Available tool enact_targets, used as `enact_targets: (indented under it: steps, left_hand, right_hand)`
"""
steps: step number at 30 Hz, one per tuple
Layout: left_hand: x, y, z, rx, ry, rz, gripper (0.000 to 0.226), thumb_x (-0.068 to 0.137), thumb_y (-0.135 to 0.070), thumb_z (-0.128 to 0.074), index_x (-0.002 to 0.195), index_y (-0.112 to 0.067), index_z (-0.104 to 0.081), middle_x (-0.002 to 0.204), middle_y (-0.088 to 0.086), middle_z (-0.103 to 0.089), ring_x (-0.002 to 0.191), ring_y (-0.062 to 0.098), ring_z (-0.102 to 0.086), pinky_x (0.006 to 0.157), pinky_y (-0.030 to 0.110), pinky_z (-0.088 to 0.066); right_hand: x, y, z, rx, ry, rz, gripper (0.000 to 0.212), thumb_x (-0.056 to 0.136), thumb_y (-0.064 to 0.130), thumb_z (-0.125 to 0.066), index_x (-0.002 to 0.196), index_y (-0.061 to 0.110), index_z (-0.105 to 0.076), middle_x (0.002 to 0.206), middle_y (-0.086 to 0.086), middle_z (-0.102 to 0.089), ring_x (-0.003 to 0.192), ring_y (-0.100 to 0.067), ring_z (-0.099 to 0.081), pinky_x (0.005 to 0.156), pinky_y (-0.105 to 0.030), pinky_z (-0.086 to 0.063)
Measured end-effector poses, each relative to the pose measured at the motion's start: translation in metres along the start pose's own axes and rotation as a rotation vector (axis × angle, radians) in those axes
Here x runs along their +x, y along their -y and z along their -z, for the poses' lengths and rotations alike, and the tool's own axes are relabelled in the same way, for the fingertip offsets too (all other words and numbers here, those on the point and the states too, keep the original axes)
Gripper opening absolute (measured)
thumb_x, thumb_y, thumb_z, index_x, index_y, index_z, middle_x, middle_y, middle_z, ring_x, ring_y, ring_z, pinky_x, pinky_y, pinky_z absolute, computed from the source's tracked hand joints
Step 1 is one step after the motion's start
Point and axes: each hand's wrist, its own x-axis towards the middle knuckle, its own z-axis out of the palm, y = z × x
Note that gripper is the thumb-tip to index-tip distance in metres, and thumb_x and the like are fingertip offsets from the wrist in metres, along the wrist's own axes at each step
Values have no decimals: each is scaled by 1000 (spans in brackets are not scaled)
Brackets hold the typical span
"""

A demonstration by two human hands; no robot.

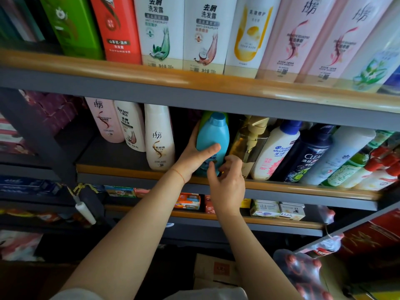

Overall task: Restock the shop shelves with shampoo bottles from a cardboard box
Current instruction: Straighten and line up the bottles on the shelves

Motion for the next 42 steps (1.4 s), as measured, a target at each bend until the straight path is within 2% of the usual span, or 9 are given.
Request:
enact_targets:
  steps: [8,12,16,20,25,29,33,37,42]
  left_hand:
    - [-17,-9,3,90,-74,-2,100,75,-60,-72,155,-42,-16,145,-17,-43,129,4,-47,99,25,-43]
    - [-50,-22,19,181,-155,-22,58,100,-48,-48,153,-32,-31,154,-14,-35,134,-3,-32,103,19,-30]
    - [-82,-19,46,177,-476,-151,22,100,-28,-55,98,-14,-72,95,-2,-71,91,3,-65,81,23,-53]
    - [-75,-18,82,218,-774,-193,33,84,-47,-65,102,-20,-63,108,1,-60,100,8,-57,88,27,-48]
    - [-47,-25,99,186,-455,-89,89,82,-54,-68,155,-23,-28,158,-1,-35,143,10,-35,116,32,-33]
    - [-35,-28,96,171,-395,-163,85,71,-61,-67,146,-28,-42,137,-8,-55,121,-3,-54,96,16,-47]
    - [-35,-28,95,94,-360,-159,95,69,-66,-60,152,-26,-34,136,-13,-51,115,-16,-50,85,2,-43]
    - [-31,-24,102,77,-318,-92,101,68,-77,-47,153,-26,-31,144,-7,-47,123,-1,-48,102,20,-43]
    - [-28,-24,104,75,-269,-48,116,57,-94,-50,151,-30,-32,144,-10,-46,130,6,-45,109,31,-38]
  right_hand:
    - [-1,12,1,134,70,-17,16,96,25,-60,107,14,-54,88,6,-62,72,-7,-58,59,-26,-52]
    - [-5,30,-8,190,116,30,8,98,20,-56,97,12,-58,79,4,-61,69,-8,-58,59,-26,-50]
    - [-10,51,-29,241,173,62,8,97,19,-56,93,12,-59,72,5,-58,65,-8,-56,56,-27,-48]
    - [-9,71,-56,275,191,11,23,98,23,-58,117,12,-53,105,-1,-56,95,-14,-57,79,-26,-49]
    - [5,87,-76,328,399,-180,70,97,41,-56,152,13,-24,152,-4,-34,141,-14,-31,110,-22,-28]
    - [23,85,-88,425,496,-261,84,88,58,-54,155,23,-19,153,-2,-37,140,-17,-37,114,-36,-34]
    - [36,85,-95,475,559,-260,93,76,72,-48,154,26,-23,143,4,-49,124,-7,-50,96,-16,-41]
    - [41,87,-99,522,563,-250,89,78,69,-51,150,21,-32,132,5,-56,108,9,-53,80,3,-41]
    - [34,84,-99,517,491,-240,79,87,68,-41,146,17,-36,132,2,-55,118,2,-53,91,-6,-42]
